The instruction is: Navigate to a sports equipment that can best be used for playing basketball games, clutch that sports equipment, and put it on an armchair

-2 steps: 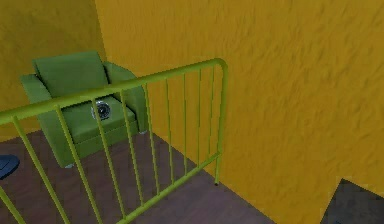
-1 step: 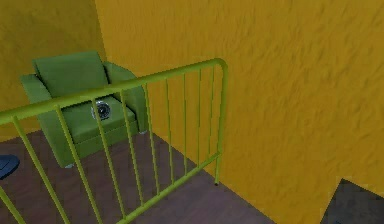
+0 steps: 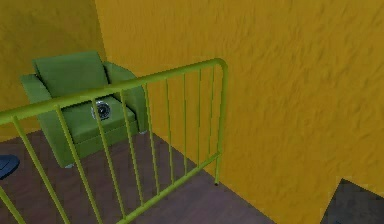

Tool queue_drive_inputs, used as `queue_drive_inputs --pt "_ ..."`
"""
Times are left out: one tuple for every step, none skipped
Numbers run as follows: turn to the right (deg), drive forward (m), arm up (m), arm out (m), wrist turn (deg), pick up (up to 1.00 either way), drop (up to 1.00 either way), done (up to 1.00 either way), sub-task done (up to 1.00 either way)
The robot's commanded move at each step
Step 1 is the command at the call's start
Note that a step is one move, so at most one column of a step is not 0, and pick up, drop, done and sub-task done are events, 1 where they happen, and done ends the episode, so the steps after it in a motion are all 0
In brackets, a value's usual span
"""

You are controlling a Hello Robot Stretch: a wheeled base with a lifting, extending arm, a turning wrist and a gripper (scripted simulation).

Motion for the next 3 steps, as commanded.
queue_drive_inputs --pt "0.0 0.00 0.00 0.00 42.0 0.00 0.00 0.00 0.00" --pt "0.0 0.00 -0.30 0.00 0.0 0.00 0.00 0.00 0.00" --pt "0.0 0.00 0.00 0.00 0.0 1.00 0.00 0.00 0.00"
